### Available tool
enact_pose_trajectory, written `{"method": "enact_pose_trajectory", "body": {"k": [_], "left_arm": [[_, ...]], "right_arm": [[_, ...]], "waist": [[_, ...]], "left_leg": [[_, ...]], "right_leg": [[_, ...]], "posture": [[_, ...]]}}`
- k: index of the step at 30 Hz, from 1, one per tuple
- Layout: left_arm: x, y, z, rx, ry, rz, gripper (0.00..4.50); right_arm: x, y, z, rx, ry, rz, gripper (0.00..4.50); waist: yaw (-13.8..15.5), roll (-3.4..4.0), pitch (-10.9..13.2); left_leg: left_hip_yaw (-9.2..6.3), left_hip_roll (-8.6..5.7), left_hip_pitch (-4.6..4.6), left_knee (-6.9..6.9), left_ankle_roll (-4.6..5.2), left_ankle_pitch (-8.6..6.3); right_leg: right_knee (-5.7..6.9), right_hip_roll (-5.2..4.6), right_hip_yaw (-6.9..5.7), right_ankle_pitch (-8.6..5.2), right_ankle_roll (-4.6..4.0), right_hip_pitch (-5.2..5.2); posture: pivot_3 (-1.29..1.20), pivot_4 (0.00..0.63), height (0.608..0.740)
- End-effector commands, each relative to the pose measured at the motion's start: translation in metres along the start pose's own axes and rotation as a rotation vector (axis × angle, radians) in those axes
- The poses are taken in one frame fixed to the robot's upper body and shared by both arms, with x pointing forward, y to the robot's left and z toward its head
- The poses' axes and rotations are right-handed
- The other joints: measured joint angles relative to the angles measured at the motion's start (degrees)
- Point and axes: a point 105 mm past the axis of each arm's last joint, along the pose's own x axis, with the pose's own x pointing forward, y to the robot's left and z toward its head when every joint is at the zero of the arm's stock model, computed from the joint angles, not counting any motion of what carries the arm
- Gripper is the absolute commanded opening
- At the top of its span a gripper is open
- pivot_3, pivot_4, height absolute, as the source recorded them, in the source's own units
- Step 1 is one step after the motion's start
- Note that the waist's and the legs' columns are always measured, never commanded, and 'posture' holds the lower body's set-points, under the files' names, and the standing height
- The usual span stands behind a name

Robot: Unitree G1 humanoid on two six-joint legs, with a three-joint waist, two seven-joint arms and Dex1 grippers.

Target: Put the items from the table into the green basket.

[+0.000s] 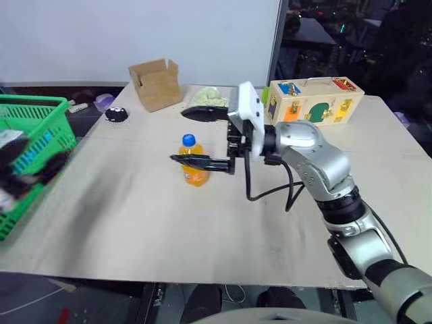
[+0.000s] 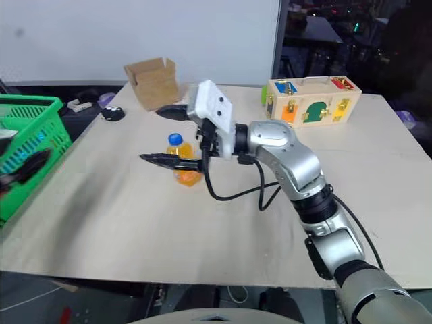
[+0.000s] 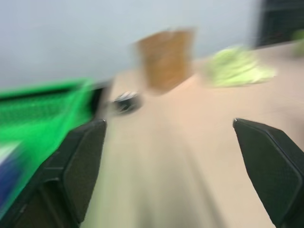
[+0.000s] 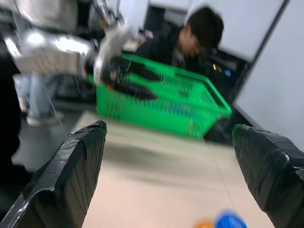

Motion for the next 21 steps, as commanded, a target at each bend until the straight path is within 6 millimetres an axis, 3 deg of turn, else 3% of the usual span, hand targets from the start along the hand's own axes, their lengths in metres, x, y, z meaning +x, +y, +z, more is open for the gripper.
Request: {"method": "enact_pose_trajectory", "body": {"k": [1, 5, 9, 13, 21], "left_arm": [[0.024, -0.041, -0.005, -0.042, 0.113, -0.135, 4.44], [0.048, -0.077, -0.019, -0.105, 0.224, -0.307, 4.44], [0.060, -0.093, -0.038, -0.081, 0.294, -0.381, 4.44], [0.069, -0.106, -0.046, -0.081, 0.298, -0.439, 4.44], [0.088, -0.104, -0.064, -0.035, 0.322, -0.353, 4.44]], "right_arm": [[-0.020, -0.003, -0.007, -0.029, 0.063, -0.038, 4.50], [-0.056, -0.003, -0.026, -0.008, 0.191, -0.105, 4.50], [-0.088, 0.001, -0.037, 0.006, 0.296, -0.179, 4.50], [-0.102, 0.005, -0.041, 0.018, 0.339, -0.229, 4.50], [-0.108, 0.010, -0.040, 0.032, 0.351, -0.281, 4.50]], "waist": [[-0.34, 0.11, 0.01], [-1.18, 0.27, 0.11], [-2.99, 0.75, 0.37], [-5.69, 0.79, 0.39], [-8.88, 0.77, 0.38]], "left_leg": [[0.04, -0.02, 0.04, 0.01, 0.00, 0.00], [-0.09, 0.06, 0.05, 0.03, 0.01, 0.01], [-0.04, 0.08, -0.03, 0.01, 0.01, 0.01], [0.01, 0.16, -0.08, -0.02, 0.01, 0.00], [0.04, 0.18, -0.05, 0.06, 0.02, 0.00]], "right_leg": [[0.00, 0.02, 0.05, 0.00, 0.01, 0.03], [0.02, 0.30, 0.04, -0.01, 0.01, 0.02], [-0.05, 0.35, 0.12, -0.03, 0.00, -0.02], [-0.02, 0.54, 0.34, -0.03, 0.00, -0.17], [-0.02, 0.65, 0.59, -0.02, 0.02, -0.17]], "posture": [[0.16, 0.000, 0.740], [0.06, 0.000, 0.740], [0.00, 0.000, 0.740], [-0.04, 0.000, 0.740], [-0.09, 0.000, 0.740]]}}
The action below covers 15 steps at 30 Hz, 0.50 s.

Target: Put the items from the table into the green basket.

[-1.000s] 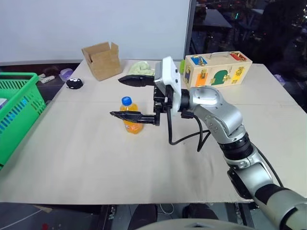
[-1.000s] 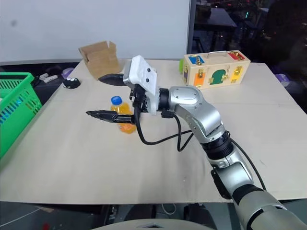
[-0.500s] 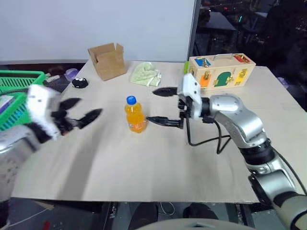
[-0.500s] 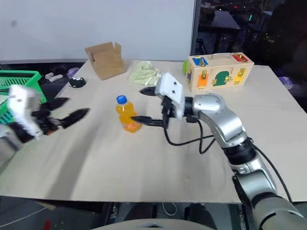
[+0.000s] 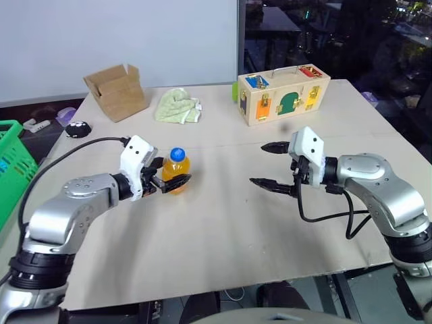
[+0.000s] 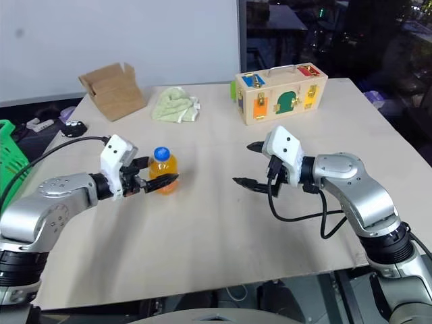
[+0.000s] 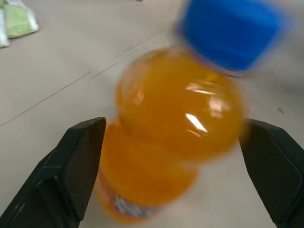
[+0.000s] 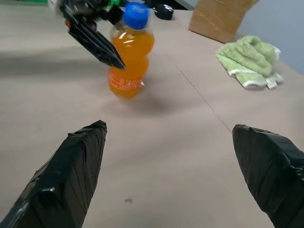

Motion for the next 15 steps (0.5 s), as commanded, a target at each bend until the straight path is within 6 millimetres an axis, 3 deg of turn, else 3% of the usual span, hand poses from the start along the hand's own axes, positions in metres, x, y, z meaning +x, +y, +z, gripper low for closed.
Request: {"method": "enact_pose_trajectory", "body": {"k": [1, 6, 11, 15], "left_arm": [[0.001, 0.010, 0.006, 0.051, -0.013, 0.073, 4.44], [0.010, 0.012, 0.005, 0.081, -0.024, 0.098, 4.44], [0.012, 0.013, 0.010, 0.074, -0.066, 0.098, 2.93], [0.008, 0.009, 0.012, 0.077, -0.087, 0.074, 2.91]], "right_arm": [[-0.008, -0.003, 0.014, -0.038, -0.035, -0.041, 4.50], [-0.008, -0.003, 0.014, -0.038, -0.035, -0.053, 4.50], [-0.009, -0.003, 0.016, -0.046, -0.040, -0.048, 4.50], [-0.009, 0.000, 0.016, -0.061, -0.044, -0.022, 4.50]], "waist": [[-0.38, 0.00, 0.00], [-0.93, -0.02, -0.01], [-1.26, -0.03, -0.02], [-1.24, -0.03, -0.02]], "left_leg": [[0.02, 0.00, 0.01, 0.00, 0.00, 0.00], [-0.01, -0.01, -0.01, 0.00, 0.00, 0.00], [-0.01, -0.02, -0.02, 0.01, 0.00, 0.00], [-0.04, -0.02, -0.03, 0.02, 0.00, 0.00]], "right_leg": [[0.00, 0.00, 0.04, 0.00, 0.00, 0.00], [0.00, 0.00, 0.01, 0.00, 0.00, 0.00], [0.00, -0.03, 0.01, 0.00, 0.00, 0.00], [0.01, -0.03, -0.02, 0.00, 0.00, 0.01]], "posture": [[-0.09, 0.000, 0.740], [-0.09, 0.000, 0.740], [-0.10, 0.000, 0.740], [-0.09, 0.000, 0.740]]}}
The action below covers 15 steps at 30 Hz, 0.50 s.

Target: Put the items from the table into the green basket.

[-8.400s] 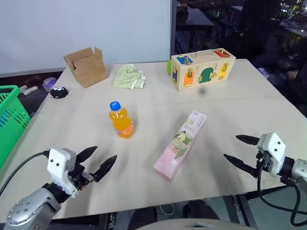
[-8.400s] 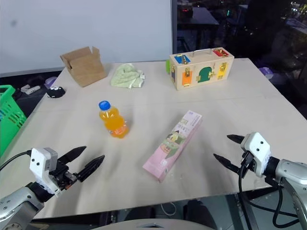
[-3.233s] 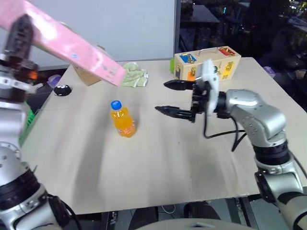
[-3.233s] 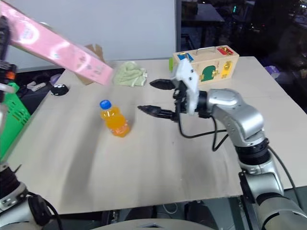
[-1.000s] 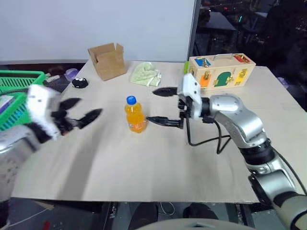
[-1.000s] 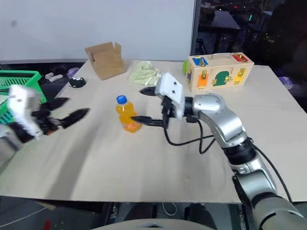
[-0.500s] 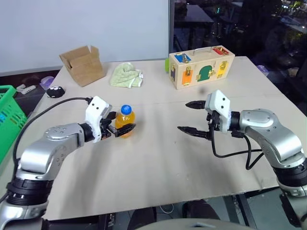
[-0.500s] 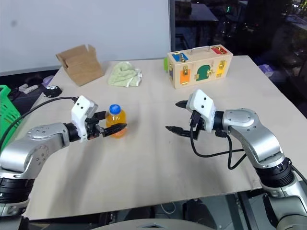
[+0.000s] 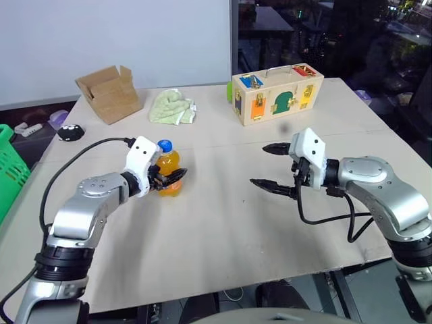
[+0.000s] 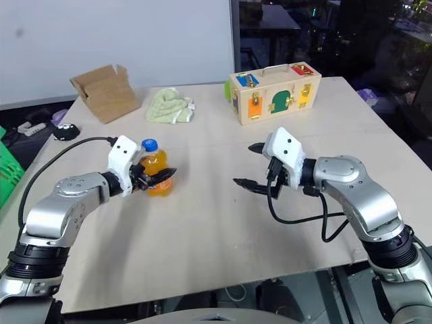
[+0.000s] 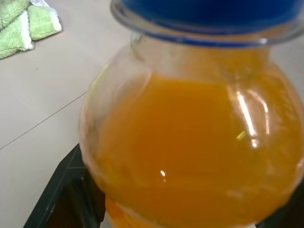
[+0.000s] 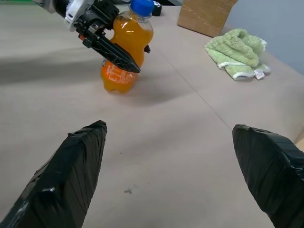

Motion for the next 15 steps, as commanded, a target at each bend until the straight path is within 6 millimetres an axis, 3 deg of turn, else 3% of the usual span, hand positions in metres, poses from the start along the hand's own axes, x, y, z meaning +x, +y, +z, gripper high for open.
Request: {"method": "enact_pose_trajectory", "body": {"k": [1, 7, 11, 15], "left_arm": [[-0.007, -0.002, 0.018, 0.022, -0.083, -0.021, 2.91], [-0.045, 0.036, 0.067, -0.175, -0.355, 0.123, 2.91], [-0.104, 0.101, 0.090, -0.336, -0.578, 0.391, 2.91], [-0.157, 0.138, 0.096, -0.445, -0.725, 0.584, 2.91]], "right_arm": [[-0.006, -0.001, 0.016, -0.065, -0.051, 0.000, 4.50], [0.004, 0.003, 0.025, -0.090, -0.100, 0.057, 4.50], [0.017, 0.004, 0.034, -0.088, -0.151, 0.097, 4.50], [0.028, 0.005, 0.042, -0.090, -0.197, 0.130, 4.50]], "waist": [[-0.07, 0.00, 0.00], [-0.09, -0.15, -0.03], [0.04, -0.18, -0.05], [0.77, -0.18, -0.06]], "left_leg": [[0.00, 0.00, 0.00, 0.00, 0.00, 0.00], [-0.06, 0.02, -0.03, 0.02, 0.00, 0.00], [-0.19, 0.06, 0.01, 0.02, 0.00, 0.00], [-0.25, 0.04, 0.05, 0.00, -0.01, 0.00]], "right_leg": [[0.00, -0.01, 0.00, 0.00, 0.00, 0.00], [0.02, 0.01, -0.04, 0.00, 0.00, -0.01], [0.09, 0.09, -0.11, 0.01, 0.00, -0.01], [0.09, 0.08, -0.09, 0.02, -0.01, 0.00]], "posture": [[-0.08, 0.000, 0.740], [-0.03, 0.000, 0.740], [0.04, 0.000, 0.740], [0.09, 0.000, 0.740]]}}
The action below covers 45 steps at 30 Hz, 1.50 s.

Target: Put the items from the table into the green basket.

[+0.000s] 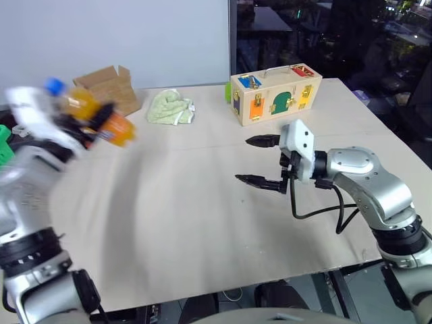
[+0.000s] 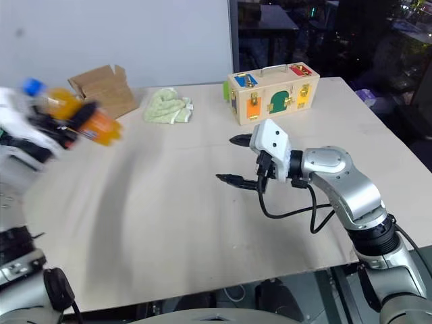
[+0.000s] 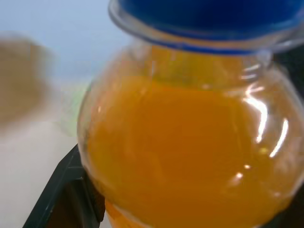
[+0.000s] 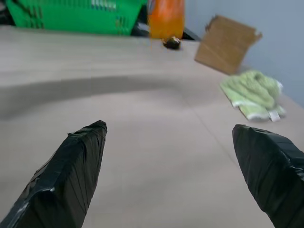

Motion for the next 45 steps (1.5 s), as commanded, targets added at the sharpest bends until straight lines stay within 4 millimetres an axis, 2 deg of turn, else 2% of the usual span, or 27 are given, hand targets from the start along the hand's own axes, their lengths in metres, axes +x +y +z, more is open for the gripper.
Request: {"method": "enact_pose_trajectory", "body": {"k": [1, 5, 8, 12, 18, 22, 27, 32, 37, 45], "left_arm": [[-0.020, 0.036, 0.044, -0.007, -0.152, 0.172, 2.91], [-0.049, 0.080, 0.071, 0.096, -0.213, 0.431, 2.91], [-0.076, 0.105, 0.094, 0.158, -0.272, 0.580, 2.91], [-0.101, 0.112, 0.115, 0.241, -0.291, 0.618, 2.91], [-0.145, 0.145, 0.120, 0.351, -0.236, 0.862, 2.91], [-0.140, 0.153, 0.106, 0.388, -0.156, 0.837, 2.91], [-0.133, 0.160, 0.105, 0.402, -0.135, 0.848, 2.91], [-0.125, 0.170, 0.103, 0.429, -0.093, 0.866, 2.91], [-0.115, 0.175, 0.090, 0.393, -0.038, 0.816, 2.91], [-0.117, 0.181, 0.080, 0.406, 0.033, 0.787, 2.91]], "right_arm": [[0.010, -0.001, 0.018, -0.049, -0.075, 0.031, 4.50], [0.023, 0.000, 0.036, -0.063, -0.162, 0.080, 4.50], [0.032, 0.001, 0.048, -0.072, -0.209, 0.110, 4.50], [0.038, 0.001, 0.050, -0.076, -0.224, 0.129, 4.50], [0.041, 0.003, 0.047, -0.073, -0.228, 0.147, 4.50], [0.043, 0.004, 0.048, -0.073, -0.235, 0.158, 4.50], [0.042, 0.003, 0.047, -0.074, -0.231, 0.149, 4.50], [0.041, 0.004, 0.048, -0.072, -0.234, 0.149, 4.50], [0.037, 0.013, 0.056, -0.079, -0.276, 0.206, 4.50], [0.048, 0.005, 0.062, -0.040, -0.289, 0.160, 4.50]], "waist": [[0.80, -0.01, 0.00], [2.83, -0.18, -0.10], [4.22, -0.34, -0.18], [5.80, -0.55, -0.31], [8.10, -0.60, -0.35], [9.23, -0.64, -0.37], [9.97, -0.74, -0.44], [9.94, -0.78, -0.46], [9.50, -0.77, -0.46], [8.47, -0.81, -0.48]], "left_leg": [[0.01, -0.02, -0.02, 0.00, 0.00, 0.00], [0.00, -0.05, -0.04, -0.01, -0.02, 0.00], [-0.05, -0.04, -0.05, -0.02, -0.04, 0.00], [-0.05, -0.05, -0.06, -0.05, -0.06, 0.00], [0.00, -0.20, -0.03, -0.05, -0.16, 0.06], [-0.11, -0.17, 0.00, -0.06, -0.33, 0.17], [-0.29, -0.15, 0.00, -0.06, -0.41, 0.22], [-0.28, -0.15, 0.00, -0.06, -0.41, 0.22], [-0.27, -0.15, 0.00, -0.11, -0.41, 0.22], [-0.29, -0.13, 0.00, -0.11, -0.41, 0.22]], "right_leg": [[-0.02, -0.03, 0.00, 0.00, 0.00, 0.00], [-0.05, -0.07, -0.04, 0.00, 0.00, -0.02], [-0.04, -0.08, -0.12, 0.00, -0.01, -0.02], [-0.05, -0.13, -0.19, 0.00, -0.02, -0.02], [-0.06, -0.44, -0.39, 0.00, -0.01, 0.04], [-0.03, -0.42, -0.56, 0.00, -0.02, 0.07], [-0.04, -0.39, -0.76, 0.00, -0.03, 0.16], [-0.06, -0.39, -0.76, 0.00, -0.03, 0.17], [-0.04, -0.39, -0.77, 0.00, -0.03, 0.16], [-0.02, -0.37, -0.78, 0.01, -0.03, 0.16]], "posture": [[0.10, 0.000, 0.740], [0.13, 0.000, 0.740], [0.16, 0.000, 0.740], [0.19, 0.000, 0.740], [0.22, 0.000, 0.740], [0.22, 0.000, 0.740], [0.21, 0.000, 0.740], [0.19, 0.000, 0.740], [0.18, 0.000, 0.740], [0.18, 0.000, 0.740]]}}
